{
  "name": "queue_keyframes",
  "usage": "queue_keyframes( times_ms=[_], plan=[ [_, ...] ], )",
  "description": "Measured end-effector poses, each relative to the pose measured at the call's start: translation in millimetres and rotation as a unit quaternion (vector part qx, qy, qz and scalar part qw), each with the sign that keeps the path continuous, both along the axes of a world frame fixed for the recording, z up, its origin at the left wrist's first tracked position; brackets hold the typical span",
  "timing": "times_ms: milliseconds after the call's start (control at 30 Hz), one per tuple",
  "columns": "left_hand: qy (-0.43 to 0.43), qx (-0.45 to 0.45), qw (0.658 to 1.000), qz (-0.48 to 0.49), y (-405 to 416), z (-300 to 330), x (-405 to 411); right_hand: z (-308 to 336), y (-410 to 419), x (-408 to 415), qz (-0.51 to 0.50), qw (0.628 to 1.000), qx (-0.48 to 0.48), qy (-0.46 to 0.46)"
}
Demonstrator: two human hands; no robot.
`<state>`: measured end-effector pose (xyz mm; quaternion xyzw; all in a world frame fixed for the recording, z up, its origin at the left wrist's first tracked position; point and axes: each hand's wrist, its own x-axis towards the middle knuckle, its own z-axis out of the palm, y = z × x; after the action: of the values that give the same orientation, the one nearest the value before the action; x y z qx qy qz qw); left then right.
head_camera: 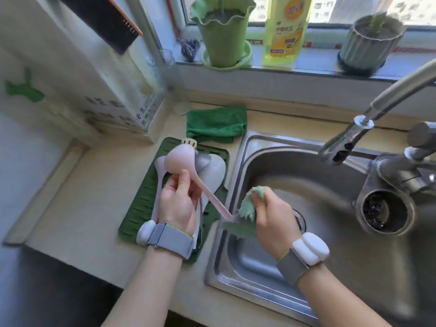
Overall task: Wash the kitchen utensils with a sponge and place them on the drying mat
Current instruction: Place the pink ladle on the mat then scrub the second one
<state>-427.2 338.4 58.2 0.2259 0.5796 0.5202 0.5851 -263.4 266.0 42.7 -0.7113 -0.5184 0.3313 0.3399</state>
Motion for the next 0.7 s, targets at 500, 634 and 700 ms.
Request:
queue_keyframes(
  times_ms=[500,634,700],
  plan=[
    [0.302,-0.074,0.912,-0.266,99.3,-40.8,-128.5,19.5,75.7,-105.9,-0.020,1.000,-0.011,0.016],
    [0.364,-0.057,0.892,-0.260,103.8,-48.2,-123.8,12.2,76.4,-102.7,-0.026,1.000,-0.014,-0.004],
    [0.391,-0.057,0.887,-0.239,104.0,-53.5,-127.7,10.9,75.5,-100.6,-0.036,0.999,-0.019,0.000]
  ],
)
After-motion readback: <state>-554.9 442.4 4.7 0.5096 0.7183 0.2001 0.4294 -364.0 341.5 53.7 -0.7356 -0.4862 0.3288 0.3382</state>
